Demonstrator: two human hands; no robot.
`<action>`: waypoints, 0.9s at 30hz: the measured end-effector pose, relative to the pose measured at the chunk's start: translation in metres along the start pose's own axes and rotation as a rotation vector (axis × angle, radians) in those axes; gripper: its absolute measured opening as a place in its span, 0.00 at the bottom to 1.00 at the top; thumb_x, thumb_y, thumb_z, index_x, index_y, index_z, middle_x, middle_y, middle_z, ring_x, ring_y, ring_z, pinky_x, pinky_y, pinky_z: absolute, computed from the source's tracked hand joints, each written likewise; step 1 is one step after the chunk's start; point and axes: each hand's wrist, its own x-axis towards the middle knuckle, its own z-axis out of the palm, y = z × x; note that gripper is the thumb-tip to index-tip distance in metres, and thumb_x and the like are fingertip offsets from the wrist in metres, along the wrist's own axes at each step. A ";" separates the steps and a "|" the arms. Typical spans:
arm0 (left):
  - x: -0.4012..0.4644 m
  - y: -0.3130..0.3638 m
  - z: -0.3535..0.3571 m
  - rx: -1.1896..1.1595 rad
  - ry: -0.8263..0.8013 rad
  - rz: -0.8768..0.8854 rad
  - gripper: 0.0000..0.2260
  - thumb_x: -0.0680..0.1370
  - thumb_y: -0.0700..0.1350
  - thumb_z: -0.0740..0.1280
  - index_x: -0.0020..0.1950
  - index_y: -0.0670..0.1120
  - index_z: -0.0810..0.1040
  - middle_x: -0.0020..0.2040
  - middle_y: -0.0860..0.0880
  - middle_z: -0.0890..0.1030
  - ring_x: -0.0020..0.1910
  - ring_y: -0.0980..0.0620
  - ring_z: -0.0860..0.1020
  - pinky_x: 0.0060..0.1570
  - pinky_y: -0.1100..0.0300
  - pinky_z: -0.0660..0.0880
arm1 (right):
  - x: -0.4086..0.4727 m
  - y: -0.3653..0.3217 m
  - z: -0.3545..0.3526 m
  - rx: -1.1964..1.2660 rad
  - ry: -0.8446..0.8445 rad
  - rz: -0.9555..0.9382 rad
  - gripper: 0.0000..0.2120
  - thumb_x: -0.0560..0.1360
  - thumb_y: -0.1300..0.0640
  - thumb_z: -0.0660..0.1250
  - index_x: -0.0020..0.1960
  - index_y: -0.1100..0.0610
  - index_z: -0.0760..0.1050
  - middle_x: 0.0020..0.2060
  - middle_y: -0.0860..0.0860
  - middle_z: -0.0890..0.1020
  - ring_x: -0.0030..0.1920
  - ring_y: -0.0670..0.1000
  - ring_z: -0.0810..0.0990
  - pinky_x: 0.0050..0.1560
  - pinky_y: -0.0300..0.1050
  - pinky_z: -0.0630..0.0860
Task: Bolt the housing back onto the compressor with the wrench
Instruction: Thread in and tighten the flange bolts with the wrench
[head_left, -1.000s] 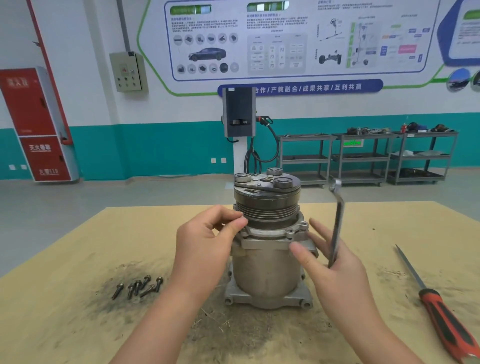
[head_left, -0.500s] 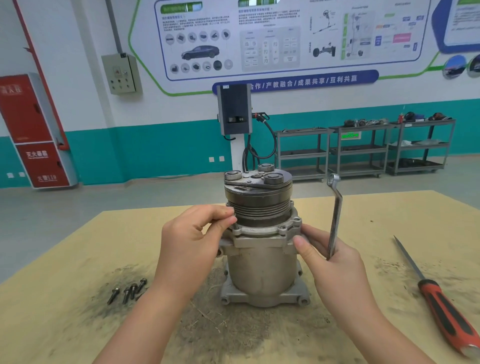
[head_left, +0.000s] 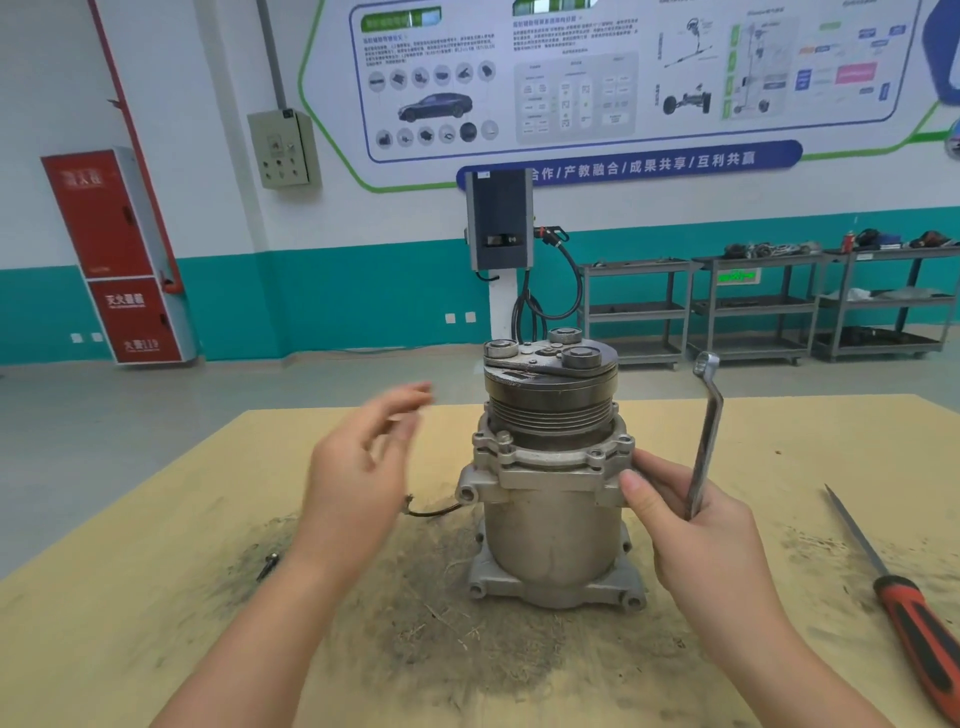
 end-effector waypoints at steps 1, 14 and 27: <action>0.007 -0.013 -0.015 0.081 0.055 -0.124 0.11 0.82 0.40 0.64 0.51 0.58 0.78 0.52 0.61 0.82 0.55 0.62 0.78 0.47 0.73 0.72 | 0.001 0.001 0.000 0.012 0.004 0.007 0.07 0.75 0.53 0.70 0.51 0.43 0.80 0.51 0.40 0.85 0.24 0.35 0.70 0.33 0.31 0.65; -0.014 -0.105 -0.037 0.840 -0.379 -0.567 0.09 0.77 0.54 0.71 0.53 0.51 0.83 0.50 0.52 0.83 0.53 0.51 0.79 0.47 0.60 0.73 | -0.001 -0.001 0.002 0.019 0.020 0.048 0.08 0.76 0.57 0.68 0.54 0.47 0.80 0.50 0.45 0.86 0.22 0.36 0.71 0.23 0.24 0.63; 0.012 -0.012 0.000 -0.035 0.029 -0.222 0.06 0.75 0.43 0.74 0.42 0.54 0.85 0.38 0.62 0.85 0.42 0.66 0.81 0.39 0.77 0.71 | 0.000 -0.004 0.002 0.032 0.012 0.051 0.09 0.76 0.58 0.69 0.55 0.48 0.81 0.35 0.42 0.83 0.21 0.37 0.71 0.22 0.24 0.62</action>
